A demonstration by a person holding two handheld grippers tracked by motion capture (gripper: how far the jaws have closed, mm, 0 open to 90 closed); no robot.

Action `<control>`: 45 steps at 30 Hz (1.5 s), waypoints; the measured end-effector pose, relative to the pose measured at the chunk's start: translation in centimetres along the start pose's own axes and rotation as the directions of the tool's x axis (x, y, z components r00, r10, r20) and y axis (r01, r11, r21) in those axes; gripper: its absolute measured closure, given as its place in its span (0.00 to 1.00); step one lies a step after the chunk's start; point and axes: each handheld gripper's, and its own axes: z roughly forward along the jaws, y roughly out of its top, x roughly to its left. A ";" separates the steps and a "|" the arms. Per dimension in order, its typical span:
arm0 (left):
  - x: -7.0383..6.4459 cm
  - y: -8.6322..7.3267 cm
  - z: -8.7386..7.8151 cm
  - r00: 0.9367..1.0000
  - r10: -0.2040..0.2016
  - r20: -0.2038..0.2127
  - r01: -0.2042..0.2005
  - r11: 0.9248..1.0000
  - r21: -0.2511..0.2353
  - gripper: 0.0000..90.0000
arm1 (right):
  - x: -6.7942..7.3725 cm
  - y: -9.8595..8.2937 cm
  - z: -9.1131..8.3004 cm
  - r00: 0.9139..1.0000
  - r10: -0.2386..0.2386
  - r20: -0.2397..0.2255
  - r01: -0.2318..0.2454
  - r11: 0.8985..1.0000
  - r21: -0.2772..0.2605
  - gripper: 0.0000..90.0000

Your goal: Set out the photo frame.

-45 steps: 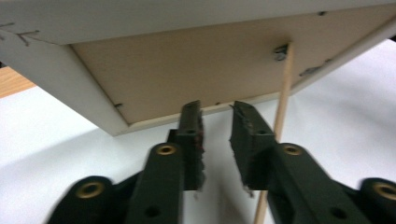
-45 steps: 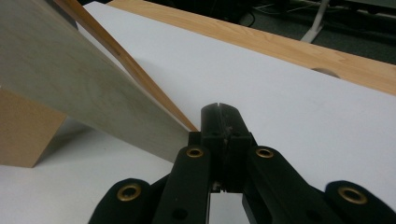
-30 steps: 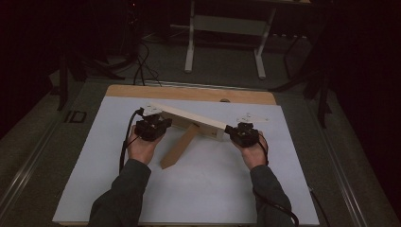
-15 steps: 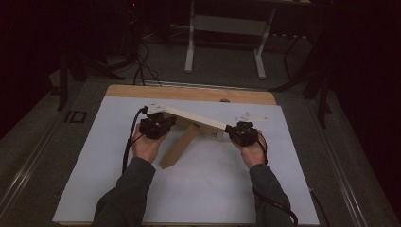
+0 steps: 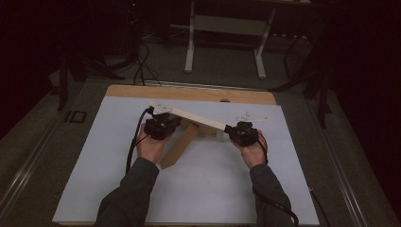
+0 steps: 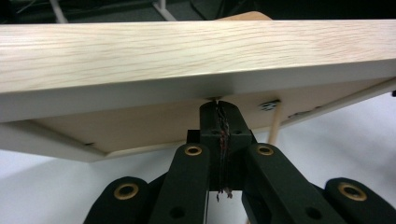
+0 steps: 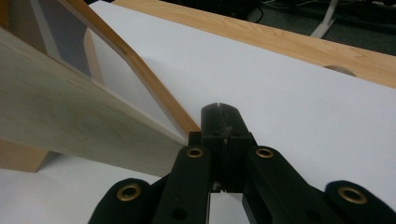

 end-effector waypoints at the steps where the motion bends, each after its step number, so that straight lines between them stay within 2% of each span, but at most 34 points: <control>1: -0.2 0.0 0.0 1.000 0.006 0.003 -0.006 1.000 0.000 1.00 | 0.0 0.0 0.0 1.000 0.000 0.000 0.000 1.000 0.000 1.00; 5: -1.0 0.2 0.3 1.000 0.024 0.015 -0.025 1.000 0.007 1.00 | 0.1 0.0 0.0 1.000 -0.006 -0.002 0.006 1.000 0.000 1.00; 10: -1.5 0.2 0.5 0.999 0.029 0.038 -0.029 1.000 0.004 1.00 | 0.1 0.0 -0.1 1.000 -0.008 -0.005 0.008 1.000 0.003 1.00; 15: -2.0 0.3 0.7 0.998 0.038 0.044 -0.038 0.999 0.008 1.00 | 0.2 -0.1 -0.1 1.000 -0.009 -0.009 0.009 1.000 0.003 1.00; 28: -2.2 0.4 0.9 0.998 0.046 0.035 -0.047 0.999 0.013 1.00 | 0.4 0.1 -0.1 1.000 -0.016 -0.017 0.016 1.000 0.004 1.00; 45: -3.0 0.3 1.0 0.997 0.067 0.044 -0.067 0.998 0.012 1.00 | 1.1 0.2 -0.3 0.998 -0.039 -0.042 0.039 0.999 0.000 1.00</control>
